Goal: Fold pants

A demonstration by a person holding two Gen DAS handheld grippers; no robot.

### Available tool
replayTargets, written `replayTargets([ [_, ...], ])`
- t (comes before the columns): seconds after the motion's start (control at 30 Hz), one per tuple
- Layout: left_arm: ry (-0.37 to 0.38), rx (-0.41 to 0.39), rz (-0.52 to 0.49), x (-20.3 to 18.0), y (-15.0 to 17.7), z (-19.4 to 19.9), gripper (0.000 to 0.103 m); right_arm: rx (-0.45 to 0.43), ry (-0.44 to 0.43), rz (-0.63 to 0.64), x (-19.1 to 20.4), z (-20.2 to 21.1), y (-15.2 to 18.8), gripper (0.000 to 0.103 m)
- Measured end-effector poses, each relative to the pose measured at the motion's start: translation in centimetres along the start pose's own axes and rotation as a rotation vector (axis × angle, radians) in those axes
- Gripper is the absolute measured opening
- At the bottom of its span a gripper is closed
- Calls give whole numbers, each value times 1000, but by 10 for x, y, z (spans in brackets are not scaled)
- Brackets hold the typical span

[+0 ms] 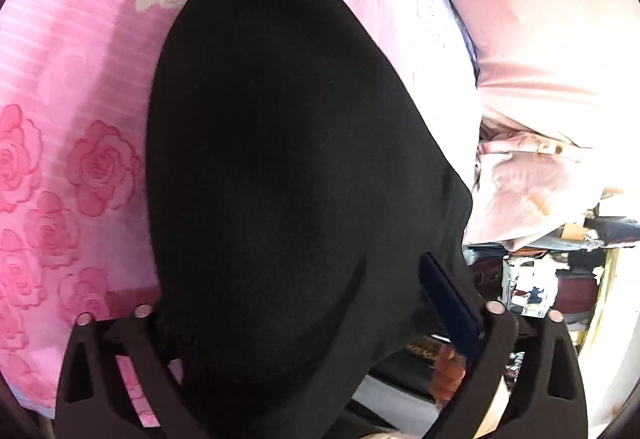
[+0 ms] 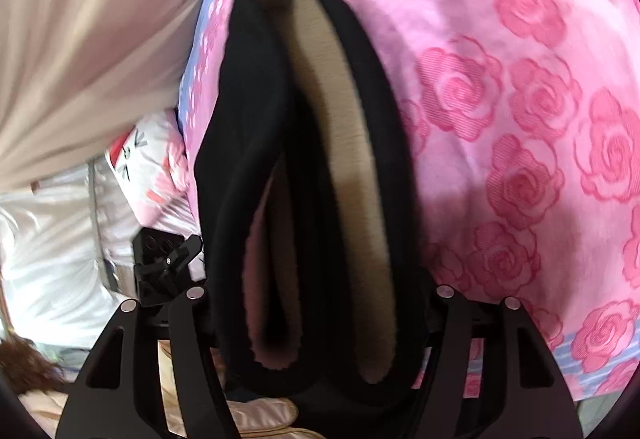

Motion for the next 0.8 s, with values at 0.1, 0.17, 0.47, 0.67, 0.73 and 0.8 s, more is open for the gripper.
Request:
replayTargets([
  [0.1,-47,13,-94,-8,7,0,95,-4,12,26,3,1,2,46],
  [0.17,-53,1,-133,-11,12,5,76,-10,12,35,6,2,4,43],
  [0.47,-61,7,-118,-9,15,29,31,-10,-43,52,38,15,8,37],
  [0.67,19,11,-86,-7,16,57,30,15,-24,29,26,12,8,37],
  [0.73,-10,27,-74,4,18,52,30,25,-7,9,13,4,7,37],
  [0.8,-63,42,-52,19,20,40,31,35,-23,-12,5,-1,7,38],
])
Point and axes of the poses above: each gripper's, at about its wrist camera, not at the fingertips, and z roughly against the way its jaws point, x to its left, y to its underside, the point moved 1 cm from there along -z, roughly the way its jaws point, and after that the axes turned 1 degree about -x, right-handed, at the moved point
